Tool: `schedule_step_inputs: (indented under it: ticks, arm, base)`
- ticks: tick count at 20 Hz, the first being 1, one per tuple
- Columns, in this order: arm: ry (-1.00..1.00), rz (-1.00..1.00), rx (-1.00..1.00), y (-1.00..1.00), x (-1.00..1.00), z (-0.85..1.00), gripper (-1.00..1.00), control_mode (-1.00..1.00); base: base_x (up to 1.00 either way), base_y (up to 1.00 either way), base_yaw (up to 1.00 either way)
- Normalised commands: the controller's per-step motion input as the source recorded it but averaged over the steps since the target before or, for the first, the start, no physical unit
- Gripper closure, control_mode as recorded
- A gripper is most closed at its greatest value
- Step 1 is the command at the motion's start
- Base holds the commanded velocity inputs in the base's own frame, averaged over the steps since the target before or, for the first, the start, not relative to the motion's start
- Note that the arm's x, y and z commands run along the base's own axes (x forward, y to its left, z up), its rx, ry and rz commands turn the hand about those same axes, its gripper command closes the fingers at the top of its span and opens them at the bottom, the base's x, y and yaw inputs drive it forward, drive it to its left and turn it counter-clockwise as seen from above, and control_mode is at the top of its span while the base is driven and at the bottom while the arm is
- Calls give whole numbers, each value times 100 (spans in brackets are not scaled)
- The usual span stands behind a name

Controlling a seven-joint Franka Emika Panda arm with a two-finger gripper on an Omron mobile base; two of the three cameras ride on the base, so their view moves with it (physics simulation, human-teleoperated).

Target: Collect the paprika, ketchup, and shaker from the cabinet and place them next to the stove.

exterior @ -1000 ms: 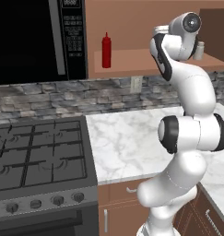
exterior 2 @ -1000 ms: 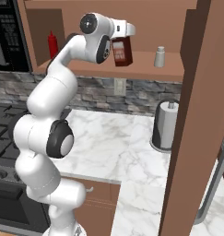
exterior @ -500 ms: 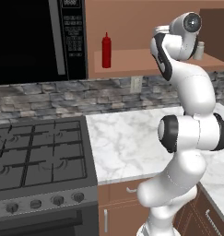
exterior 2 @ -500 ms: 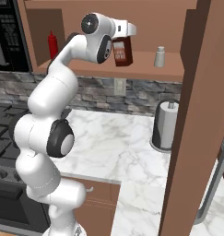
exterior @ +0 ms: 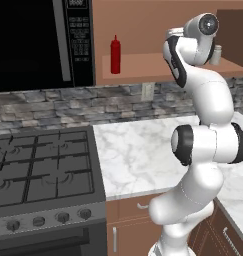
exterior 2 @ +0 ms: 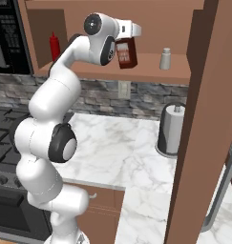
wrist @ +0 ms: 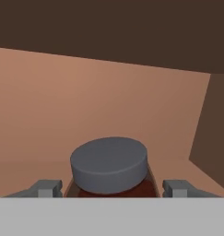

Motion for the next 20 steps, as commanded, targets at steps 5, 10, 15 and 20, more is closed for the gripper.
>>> schedule_step_inputs:
  ticks: [5,10,15,20]
  arm:
    - [0,0,0,0,0,-5,100,-100]
    - [-2,0,0,0,0,-12,100,-100]
    - [-3,0,0,0,0,-13,100,-100]
    - [-2,0,0,0,-4,-16,100,-100]
  base:
    - [0,0,0]
    - [0,0,0]
    - [0,0,0]
    - [0,0,0]
